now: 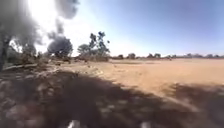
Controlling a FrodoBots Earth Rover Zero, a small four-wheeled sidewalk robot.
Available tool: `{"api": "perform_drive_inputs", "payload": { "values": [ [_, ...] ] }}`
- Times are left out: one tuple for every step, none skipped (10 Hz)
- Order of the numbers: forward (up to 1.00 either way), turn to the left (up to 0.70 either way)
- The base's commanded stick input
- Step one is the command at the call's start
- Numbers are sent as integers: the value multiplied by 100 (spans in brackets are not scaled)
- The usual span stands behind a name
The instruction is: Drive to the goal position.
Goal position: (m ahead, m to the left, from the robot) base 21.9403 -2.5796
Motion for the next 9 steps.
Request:
{"api": "perform_drive_inputs", "payload": {
  "values": [
    [70,0],
    [70,0],
    [70,0],
    [70,0],
    [70,0],
    [70,0],
    [70,0],
    [70,0],
    [70,0]
  ]
}}
